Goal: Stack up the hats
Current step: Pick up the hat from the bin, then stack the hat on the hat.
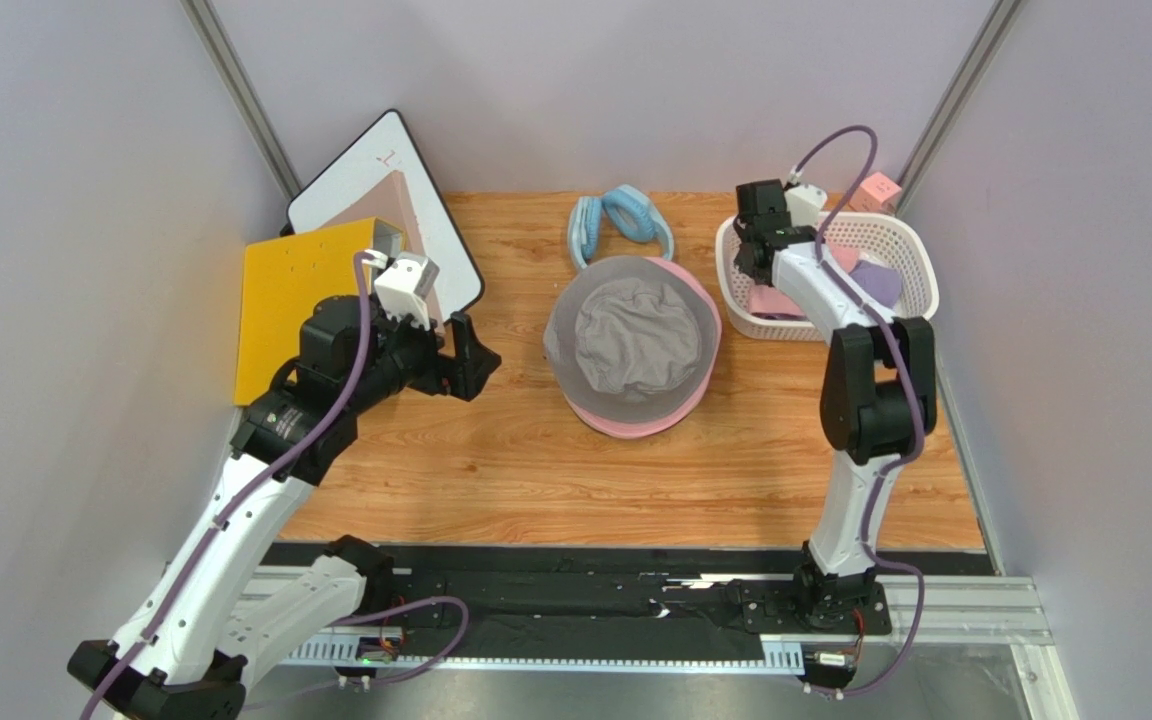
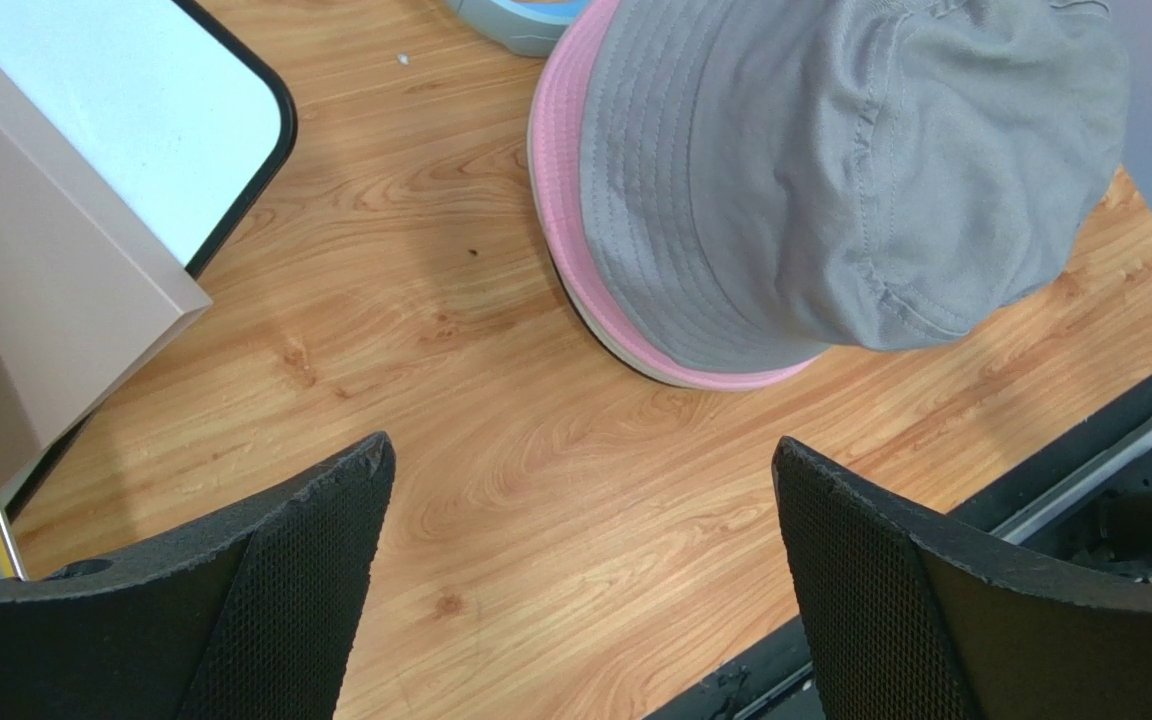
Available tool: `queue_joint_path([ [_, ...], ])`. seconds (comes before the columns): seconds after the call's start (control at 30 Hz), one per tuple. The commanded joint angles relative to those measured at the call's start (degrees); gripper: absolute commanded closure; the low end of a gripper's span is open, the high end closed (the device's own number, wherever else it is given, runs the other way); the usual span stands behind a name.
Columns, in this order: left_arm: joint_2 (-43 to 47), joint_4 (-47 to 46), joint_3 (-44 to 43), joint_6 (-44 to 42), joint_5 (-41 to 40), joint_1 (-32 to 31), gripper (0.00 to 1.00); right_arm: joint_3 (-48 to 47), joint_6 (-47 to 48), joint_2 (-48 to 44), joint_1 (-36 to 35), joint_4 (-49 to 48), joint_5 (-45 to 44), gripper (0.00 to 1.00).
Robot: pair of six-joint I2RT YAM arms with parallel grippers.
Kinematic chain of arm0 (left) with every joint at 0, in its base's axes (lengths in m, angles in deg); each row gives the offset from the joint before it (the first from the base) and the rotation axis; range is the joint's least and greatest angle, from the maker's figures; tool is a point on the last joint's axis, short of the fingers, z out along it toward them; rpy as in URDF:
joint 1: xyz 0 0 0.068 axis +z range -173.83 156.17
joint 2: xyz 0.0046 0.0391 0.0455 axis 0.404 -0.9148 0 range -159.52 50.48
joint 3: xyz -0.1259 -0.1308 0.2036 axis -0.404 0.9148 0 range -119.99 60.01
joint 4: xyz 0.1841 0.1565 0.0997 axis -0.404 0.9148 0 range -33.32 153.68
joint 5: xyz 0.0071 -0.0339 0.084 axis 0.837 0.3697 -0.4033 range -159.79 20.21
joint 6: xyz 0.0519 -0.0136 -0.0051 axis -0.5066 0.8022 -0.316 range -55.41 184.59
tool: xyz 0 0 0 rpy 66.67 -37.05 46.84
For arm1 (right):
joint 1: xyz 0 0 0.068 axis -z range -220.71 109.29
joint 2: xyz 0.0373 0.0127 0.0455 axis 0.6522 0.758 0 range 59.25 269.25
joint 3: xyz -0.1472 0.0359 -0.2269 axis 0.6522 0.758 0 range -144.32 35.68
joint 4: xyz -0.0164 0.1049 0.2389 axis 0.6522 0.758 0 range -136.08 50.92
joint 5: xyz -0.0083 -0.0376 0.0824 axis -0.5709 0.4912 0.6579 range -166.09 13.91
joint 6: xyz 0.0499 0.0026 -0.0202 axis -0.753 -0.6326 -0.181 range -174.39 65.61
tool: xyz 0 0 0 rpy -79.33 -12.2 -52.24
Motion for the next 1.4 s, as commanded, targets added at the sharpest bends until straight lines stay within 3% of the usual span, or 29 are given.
queue_joint_path([
  [0.0,0.3,-0.5,-0.1,-1.5,1.4,0.0,0.01,-0.3,0.9,-16.9,-0.1,-2.5,-0.7,1.0],
  [0.17,0.7,-0.9,0.0,-1.5,3.0,0.0,0.0,-1.7,5.6,-27.6,-0.1,-2.8,-2.4,1.0],
  [0.3,1.7,-1.1,0.0,-1.5,3.0,0.0,0.01,-4.5,9.9,-30.9,-0.1,0.0,-2.5,1.0],
  [0.5,3.9,-5.1,1.5,0.4,6.3,0.0,0.01,-4.9,8.9,-38.3,-0.3,2.1,6.2,1.0],
  [0.63,4.8,-14.4,3.9,8.0,16.0,-0.4,0.02,-2.7,5.5,-43.5,-2.0,1.6,13.9,1.0],
  [0.7,5.6,-18.5,6.1,11.1,17.2,-2.1,0.02,-2.5,4.8,-44.8,-4.7,1.9,15.0,1.0],
  [1.03,-1.6,-19.8,-1.7,2.4,-12.1,-27.3,0.03,-4.3,3.6,-45.6,-25.3,-0.4,5.7,1.0],
  [1.37,-14.2,-22.8,-13.5,-4.2,-23.6,-38.0,0.03,-10.4,6.0,-39.3,-39.3,-3.5,-7.4,1.0],
])
